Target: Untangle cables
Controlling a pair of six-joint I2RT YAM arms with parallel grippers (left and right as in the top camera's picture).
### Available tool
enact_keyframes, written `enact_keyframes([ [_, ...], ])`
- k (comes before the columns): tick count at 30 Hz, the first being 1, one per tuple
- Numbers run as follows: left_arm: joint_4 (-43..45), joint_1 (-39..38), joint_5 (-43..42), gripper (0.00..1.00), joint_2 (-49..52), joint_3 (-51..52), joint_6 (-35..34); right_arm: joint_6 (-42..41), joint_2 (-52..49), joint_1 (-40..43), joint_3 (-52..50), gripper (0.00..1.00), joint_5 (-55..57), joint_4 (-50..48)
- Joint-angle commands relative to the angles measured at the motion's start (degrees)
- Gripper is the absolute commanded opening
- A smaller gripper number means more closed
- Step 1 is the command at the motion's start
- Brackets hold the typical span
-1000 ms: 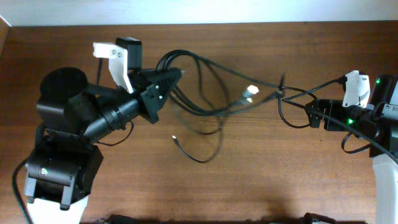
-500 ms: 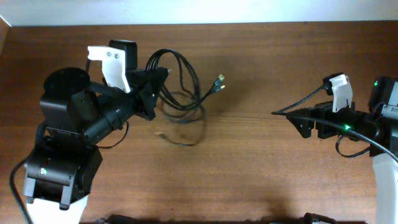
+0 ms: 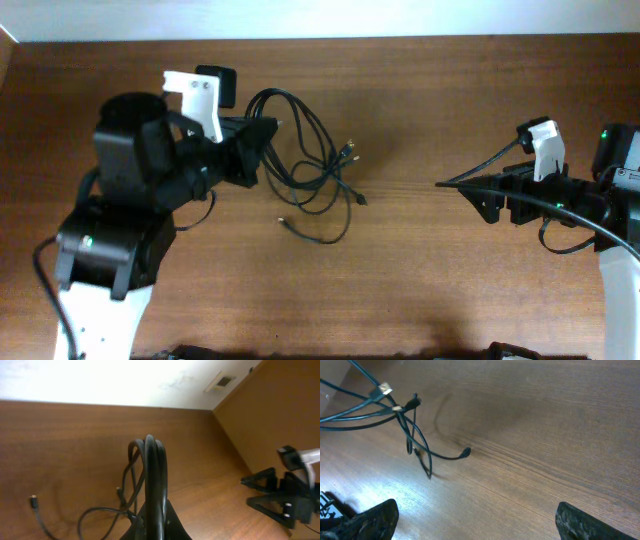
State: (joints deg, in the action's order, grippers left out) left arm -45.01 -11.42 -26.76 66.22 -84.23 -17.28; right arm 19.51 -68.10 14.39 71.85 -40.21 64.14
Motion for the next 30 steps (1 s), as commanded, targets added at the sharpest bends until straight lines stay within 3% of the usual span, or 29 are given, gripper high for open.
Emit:
enact_keyframes([
  [1,0.35,0.33,-2.05,0.00,3.96,-1.11,1.11,0.42,-0.15,0.35,0.04,0.99,-1.18,0.04],
  [5,0.33,-0.98,-6.47,0.02,10.21,-1.11,1.14,0.42,-0.15,0.35,0.04,0.99,-1.18,0.02],
  [6,0.33,-1.36,-6.45,0.15,11.61,-1.11,1.14,0.42,-0.15,0.35,0.04,0.99,-1.18,0.04],
  [7,0.31,-1.55,-6.23,0.35,14.01,-1.11,1.14,0.42,-0.15,0.35,0.04,0.99,-1.18,0.20],
  [9,0.04,-1.55,-5.35,0.54,16.81,-1.11,1.11,0.42,-0.15,0.37,0.04,0.99,-1.14,0.46],
  [11,-3.26,-1.55,-0.33,0.82,21.27,-1.11,1.11,0.44,-0.15,0.35,0.04,0.99,-1.14,0.44],
  [12,-4.37,-1.55,0.85,0.89,22.10,-1.11,1.11,0.44,-0.15,0.35,0.04,0.99,-1.14,0.42],
  [16,-7.98,-1.55,5.62,1.00,22.91,-1.11,1.14,0.44,-0.15,0.35,0.04,0.99,-1.14,0.42],
  [21,-14.01,-1.55,18.60,0.99,22.93,-1.11,1.11,0.42,-0.15,0.35,0.04,0.99,-0.07,0.44],
  [26,-14.03,-1.55,34.07,0.99,23.54,-1.09,1.11,0.42,-0.15,0.35,0.04,0.99,-0.07,0.63],
  [30,-12.52,-1.53,39.41,0.99,29.24,-1.09,1.11,0.42,-0.15,0.35,0.04,0.99,-0.09,0.70],
])
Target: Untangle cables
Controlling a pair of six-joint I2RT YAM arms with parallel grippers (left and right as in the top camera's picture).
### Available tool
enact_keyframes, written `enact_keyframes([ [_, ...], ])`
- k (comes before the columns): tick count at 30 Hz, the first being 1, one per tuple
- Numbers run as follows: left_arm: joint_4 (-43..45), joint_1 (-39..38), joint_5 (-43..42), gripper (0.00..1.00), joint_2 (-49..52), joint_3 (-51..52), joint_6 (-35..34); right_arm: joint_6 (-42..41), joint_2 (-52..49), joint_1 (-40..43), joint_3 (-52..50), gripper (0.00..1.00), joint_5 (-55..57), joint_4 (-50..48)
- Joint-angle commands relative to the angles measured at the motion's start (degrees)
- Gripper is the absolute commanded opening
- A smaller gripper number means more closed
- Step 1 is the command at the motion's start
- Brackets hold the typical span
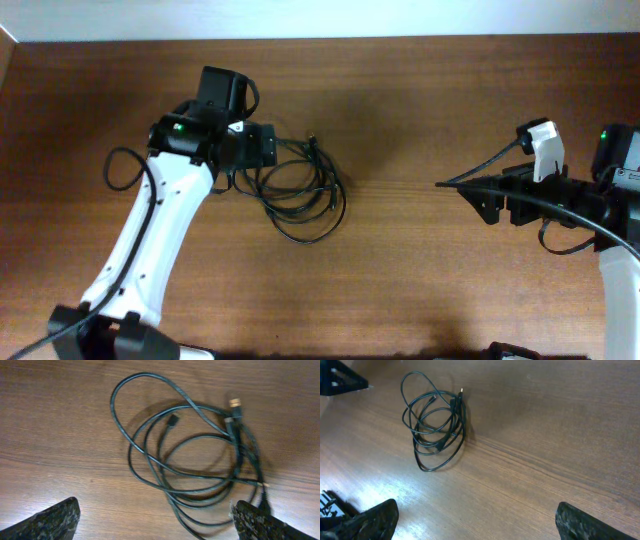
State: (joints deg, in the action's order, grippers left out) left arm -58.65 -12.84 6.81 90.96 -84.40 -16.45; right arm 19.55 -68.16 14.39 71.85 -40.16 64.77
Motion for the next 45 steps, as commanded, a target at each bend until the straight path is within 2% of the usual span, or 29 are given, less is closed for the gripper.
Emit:
enact_keyframes([
  [1,1.75,-0.11,6.67,0.99,6.25,-0.92,0.26,0.37,-0.09,0.35,0.04,0.99,-0.13,0.22],
  [6,7.58,3.76,6.69,0.99,15.15,-0.92,-2.36,0.39,-0.09,0.35,0.04,0.99,0.33,0.90],
  [10,12.50,8.22,-1.20,0.99,20.48,-0.92,-2.34,0.42,-0.09,0.35,0.04,0.99,0.35,0.87],
  [17,19.43,8.55,-3.21,0.98,28.70,-0.92,-2.34,0.39,-0.11,0.35,0.04,0.99,3.23,1.68],
  [18,20.28,8.57,-3.69,0.87,28.94,-0.92,-2.34,0.39,-0.11,0.35,0.04,0.99,3.34,1.73],
  [19,20.83,8.57,-4.42,0.68,28.94,-0.94,-2.36,0.39,-0.11,0.35,0.04,0.99,3.34,1.73],
  [20,21.38,8.57,-4.96,0.39,28.94,-0.94,-2.34,0.37,-0.15,0.35,0.04,0.99,3.34,1.77],
  [21,21.84,8.52,-5.99,0.27,28.94,-0.94,-2.34,0.39,-0.26,0.35,0.04,0.99,3.32,1.92],
  [24,22.18,8.52,-8.90,0.03,28.94,-0.94,-2.34,0.37,-1.20,0.35,0.04,0.99,3.32,2.14],
  [25,22.10,8.52,-9.03,0.00,28.94,-0.94,-2.34,0.37,-1.62,0.31,0.04,0.99,3.32,2.19],
  [27,21.55,8.52,-9.07,0.00,28.94,-0.94,-2.32,0.37,-2.14,0.26,0.04,0.99,3.32,2.40],
  [30,21.57,8.52,-19.04,0.00,28.13,-1.25,6.64,-0.48,-2.16,0.26,0.11,0.99,-2.86,2.56],
  [34,21.55,8.39,-45.46,0.00,20.04,-3.41,28.15,0.24,-1.90,0.24,0.13,0.99,-8.83,2.54],
  [35,21.59,8.04,-49.53,0.00,16.72,-3.52,30.88,1.14,-1.51,0.24,0.31,0.99,-10.03,2.54],
  [37,21.57,7.17,-50.75,0.00,9.07,-3.52,32.87,1.46,0.24,0.24,1.62,0.99,-10.88,2.54],
  [45,25.51,6.08,-50.73,0.00,-17.03,-3.52,32.83,1.44,8.57,0.24,5.05,0.99,-10.91,1.97],
])
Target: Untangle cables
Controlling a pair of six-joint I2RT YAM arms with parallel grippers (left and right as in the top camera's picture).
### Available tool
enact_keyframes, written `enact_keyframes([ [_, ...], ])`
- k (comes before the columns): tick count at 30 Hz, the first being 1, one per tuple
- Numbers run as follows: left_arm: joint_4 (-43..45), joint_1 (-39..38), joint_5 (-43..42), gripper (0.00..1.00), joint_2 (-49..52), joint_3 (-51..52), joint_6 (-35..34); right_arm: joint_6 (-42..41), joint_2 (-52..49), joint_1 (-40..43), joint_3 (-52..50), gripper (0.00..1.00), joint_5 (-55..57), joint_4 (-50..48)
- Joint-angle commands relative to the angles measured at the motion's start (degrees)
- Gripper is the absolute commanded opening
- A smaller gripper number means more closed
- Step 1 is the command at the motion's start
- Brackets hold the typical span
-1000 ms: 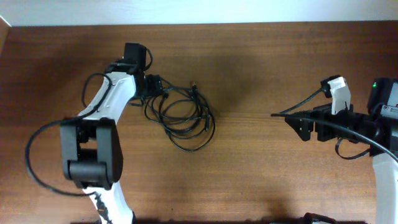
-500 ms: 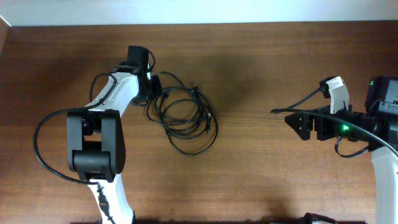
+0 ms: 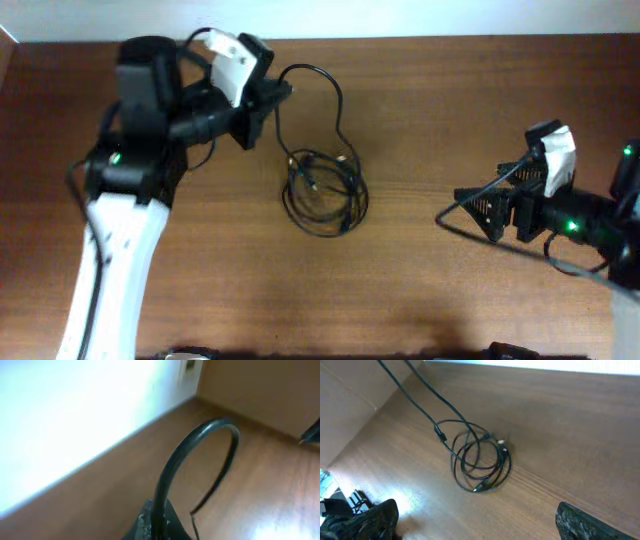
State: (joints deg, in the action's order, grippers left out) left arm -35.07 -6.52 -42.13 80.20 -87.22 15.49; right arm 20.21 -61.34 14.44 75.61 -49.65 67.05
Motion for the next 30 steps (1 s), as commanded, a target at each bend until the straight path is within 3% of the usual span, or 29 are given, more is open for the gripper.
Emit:
enact_keyframes([
  [1,3.32,-0.24,-1.81,0.00,-9.18,-0.70,0.90,0.76,2.40,0.20,1.29,0.99,-1.46,-0.22],
  [7,6.12,-0.24,-2.58,0.00,-16.35,-0.70,-2.40,1.38,2.86,0.20,1.29,0.99,-8.22,-0.20],
  [10,10.38,-0.24,-17.25,0.00,-16.92,-0.70,-2.89,3.61,2.86,0.20,1.29,0.99,-13.42,-0.37],
  [13,12.20,-0.24,-18.27,0.00,-16.92,-0.70,-6.93,5.18,2.86,0.20,1.29,0.99,-16.17,-0.52],
  [15,17.68,-0.24,-23.23,0.00,-16.92,-0.70,-9.09,6.36,2.86,0.20,1.29,0.99,-16.59,-0.57],
  [17,22.73,-0.24,-23.04,0.00,-16.90,-0.70,-16.46,6.38,2.86,0.20,1.27,0.99,-16.59,0.42],
  [20,23.93,-0.24,-23.02,0.00,-16.92,-0.70,-17.49,10.49,2.80,-0.72,1.16,0.99,-16.59,4.28],
  [27,30.27,-6.80,-23.06,0.00,-16.87,-0.70,-22.38,14.51,-0.04,-18.43,1.16,0.99,-15.91,-0.46],
  [30,30.77,-9.40,-23.06,0.00,-16.85,-0.70,-22.36,14.51,-3.74,-21.79,1.16,0.99,-15.91,-2.43],
])
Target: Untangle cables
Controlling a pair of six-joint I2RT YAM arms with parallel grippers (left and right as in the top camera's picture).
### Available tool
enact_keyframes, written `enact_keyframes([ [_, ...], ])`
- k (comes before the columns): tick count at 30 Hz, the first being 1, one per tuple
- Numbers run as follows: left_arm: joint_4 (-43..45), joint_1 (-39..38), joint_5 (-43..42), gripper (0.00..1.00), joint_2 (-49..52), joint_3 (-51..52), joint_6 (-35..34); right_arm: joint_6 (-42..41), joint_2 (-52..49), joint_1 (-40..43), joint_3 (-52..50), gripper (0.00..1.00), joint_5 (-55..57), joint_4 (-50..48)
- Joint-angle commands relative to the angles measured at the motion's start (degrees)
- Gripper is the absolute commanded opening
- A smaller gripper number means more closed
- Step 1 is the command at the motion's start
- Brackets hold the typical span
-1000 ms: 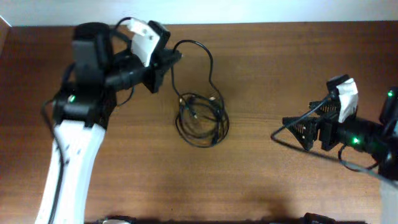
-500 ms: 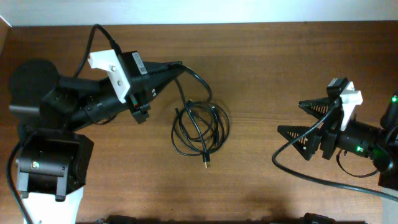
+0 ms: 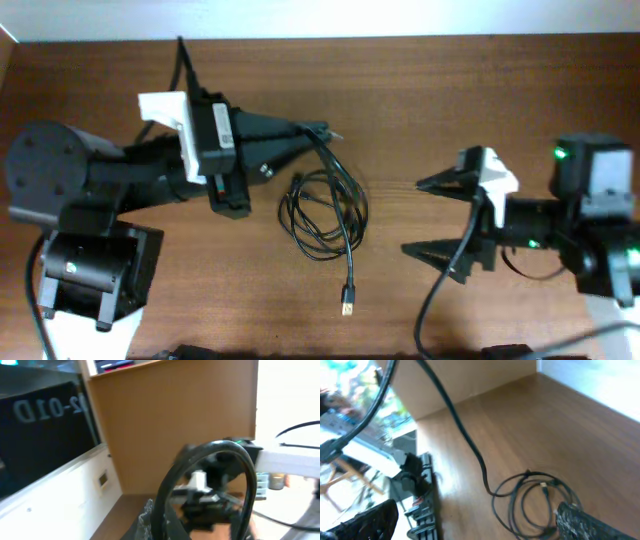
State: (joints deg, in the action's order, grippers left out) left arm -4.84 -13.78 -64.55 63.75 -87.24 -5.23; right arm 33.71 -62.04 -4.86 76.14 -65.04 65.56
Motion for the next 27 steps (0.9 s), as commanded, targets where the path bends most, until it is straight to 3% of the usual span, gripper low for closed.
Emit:
enact_keyframes([
  [1,0.63,-3.06,-0.61,0.00,-0.39,-0.68,-1.62,1.01,-5.01,-3.98,0.63,0.99,-0.55,-2.03],
  [7,0.96,-3.74,-0.61,0.00,-0.39,-0.68,-1.62,0.98,-9.90,-11.91,0.63,1.00,-1.18,-5.95],
  [12,0.92,-3.74,-0.63,0.00,-0.35,-0.68,-1.64,1.01,-10.71,-19.52,0.63,0.85,-1.16,-8.07],
  [13,0.63,-3.74,-0.63,0.00,-0.35,-0.68,-1.64,0.98,-10.71,-21.03,0.63,0.74,-1.18,-8.66],
  [14,0.33,-3.74,-0.61,0.00,-0.35,-0.68,-1.62,0.96,-10.71,-21.42,0.63,0.57,-1.18,-8.87],
  [15,-0.17,-3.74,-0.61,0.00,-0.35,-0.68,-1.60,0.96,-10.71,-21.49,0.63,0.31,-1.14,-8.92],
  [16,-1.05,-3.67,-0.59,0.00,-0.33,-0.68,-1.57,0.50,-10.71,-21.38,0.63,0.10,-0.68,-8.92],
  [17,-1.88,-3.67,-0.59,0.00,-0.20,-0.68,-1.55,-0.11,-10.71,-21.29,0.63,0.04,0.52,-8.94],
  [21,-9.46,-3.67,1.51,0.00,0.04,-0.68,4.94,-8.41,-10.64,-20.48,0.72,0.04,8.26,-10.40],
  [27,-30.49,-3.69,22.21,0.02,0.66,-0.66,12.66,-16.37,-8.63,-8.74,1.53,0.04,8.96,-10.49],
])
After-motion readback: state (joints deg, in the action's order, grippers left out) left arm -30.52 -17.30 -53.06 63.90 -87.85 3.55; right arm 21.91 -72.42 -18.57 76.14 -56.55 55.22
